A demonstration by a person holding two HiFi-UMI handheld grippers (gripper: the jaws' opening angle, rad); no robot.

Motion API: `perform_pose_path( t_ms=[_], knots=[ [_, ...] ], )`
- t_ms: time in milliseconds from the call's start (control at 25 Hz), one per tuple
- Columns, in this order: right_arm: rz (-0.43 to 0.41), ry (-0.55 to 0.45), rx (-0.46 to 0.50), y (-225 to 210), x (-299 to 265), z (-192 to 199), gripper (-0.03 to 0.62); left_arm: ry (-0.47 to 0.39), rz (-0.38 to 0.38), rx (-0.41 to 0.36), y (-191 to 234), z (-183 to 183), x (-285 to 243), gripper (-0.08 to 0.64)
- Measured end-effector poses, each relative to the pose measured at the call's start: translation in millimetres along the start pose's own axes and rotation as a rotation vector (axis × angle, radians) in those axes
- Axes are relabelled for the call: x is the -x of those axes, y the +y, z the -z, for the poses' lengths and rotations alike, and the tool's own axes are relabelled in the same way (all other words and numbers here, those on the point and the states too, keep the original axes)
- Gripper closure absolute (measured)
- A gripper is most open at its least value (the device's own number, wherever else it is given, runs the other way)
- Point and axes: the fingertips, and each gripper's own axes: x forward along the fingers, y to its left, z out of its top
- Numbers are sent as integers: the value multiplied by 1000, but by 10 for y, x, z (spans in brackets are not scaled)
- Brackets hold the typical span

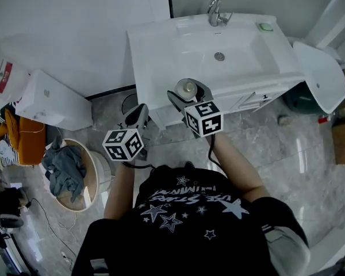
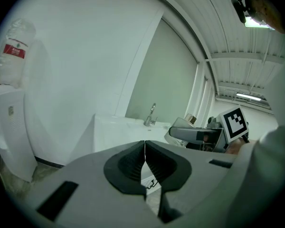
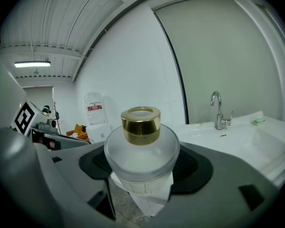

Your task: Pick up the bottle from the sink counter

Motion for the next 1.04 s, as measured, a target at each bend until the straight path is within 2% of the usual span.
perform_pose_path(
  t_ms=[480,720,1040],
  knots=[
    [118,-15,-14,389,10,33,270,20,114,-23,273,-96,281,549],
    [163,-10,-11,584,-27,67,270,24,147,-30,435,-103,430,549],
    [184,4,-7,805,-130,124,270,33,173,-37,628,-107,573,549]
  ],
)
